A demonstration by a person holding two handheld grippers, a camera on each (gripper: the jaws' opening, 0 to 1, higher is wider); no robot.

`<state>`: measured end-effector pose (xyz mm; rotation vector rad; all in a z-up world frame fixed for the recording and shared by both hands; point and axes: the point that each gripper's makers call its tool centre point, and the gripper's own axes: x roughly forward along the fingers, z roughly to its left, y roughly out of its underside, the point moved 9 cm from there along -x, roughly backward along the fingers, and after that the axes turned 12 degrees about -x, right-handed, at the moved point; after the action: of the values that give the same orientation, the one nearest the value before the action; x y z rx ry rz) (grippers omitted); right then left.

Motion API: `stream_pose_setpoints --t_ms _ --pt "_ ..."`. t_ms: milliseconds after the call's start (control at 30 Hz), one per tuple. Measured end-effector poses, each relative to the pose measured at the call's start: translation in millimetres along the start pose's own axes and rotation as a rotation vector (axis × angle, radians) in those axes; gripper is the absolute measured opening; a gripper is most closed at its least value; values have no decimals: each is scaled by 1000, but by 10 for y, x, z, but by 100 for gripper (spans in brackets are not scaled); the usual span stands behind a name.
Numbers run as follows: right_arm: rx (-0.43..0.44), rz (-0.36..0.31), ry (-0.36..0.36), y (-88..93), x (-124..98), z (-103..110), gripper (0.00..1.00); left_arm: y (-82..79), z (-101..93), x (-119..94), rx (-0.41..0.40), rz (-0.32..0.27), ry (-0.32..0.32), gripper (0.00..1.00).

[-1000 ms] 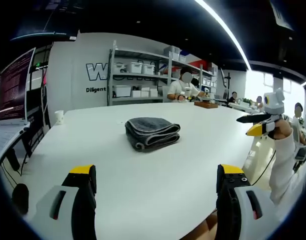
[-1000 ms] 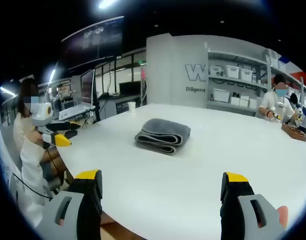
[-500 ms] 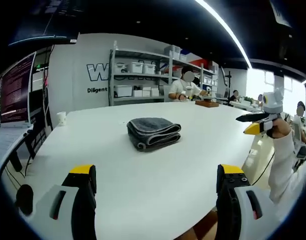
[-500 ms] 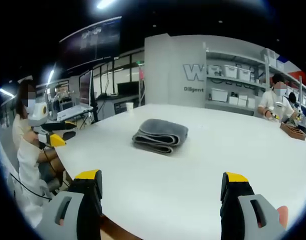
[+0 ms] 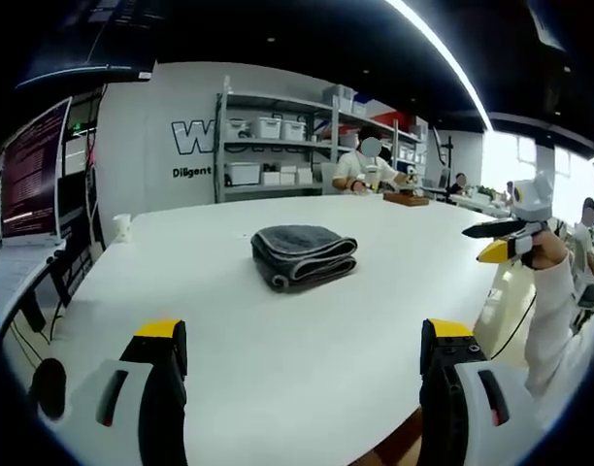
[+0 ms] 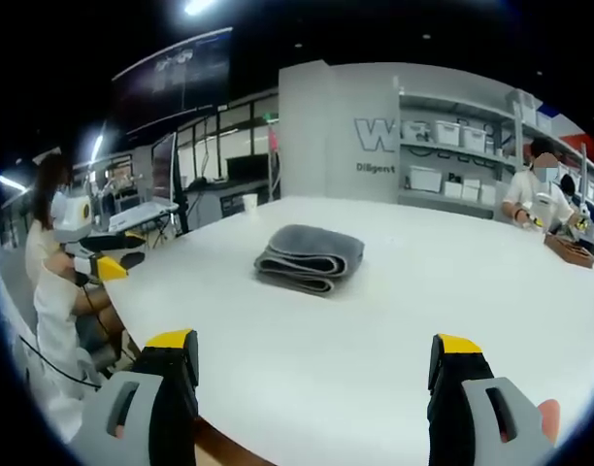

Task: Open the folded towel by lifting each exposed corner and separating the folded layers until the towel lies flat within the target outline without major curled edges

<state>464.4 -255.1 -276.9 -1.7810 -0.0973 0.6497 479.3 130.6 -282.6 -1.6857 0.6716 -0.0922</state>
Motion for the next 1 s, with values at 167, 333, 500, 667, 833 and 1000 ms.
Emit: stream_pose_setpoints --t_ms 167,333,500,667,833,1000 --pt "-14 -10 34 -35 17 -49 99 -68 19 10 -2 -15 10 99" --pt "-21 26 58 20 187 -203 99 -91 18 8 -1 5 41 99" --pt "-45 48 45 58 349 -357 99 -148 23 10 5 1 49 99" --pt "-154 31 60 28 500 -515 99 -133 51 14 -12 2 64 99" --pt "-334 72 84 -4 658 -611 99 -139 68 0 -27 -14 68 99" --pt "-476 100 133 -67 821 -728 99 -122 66 17 -30 -11 85 99"
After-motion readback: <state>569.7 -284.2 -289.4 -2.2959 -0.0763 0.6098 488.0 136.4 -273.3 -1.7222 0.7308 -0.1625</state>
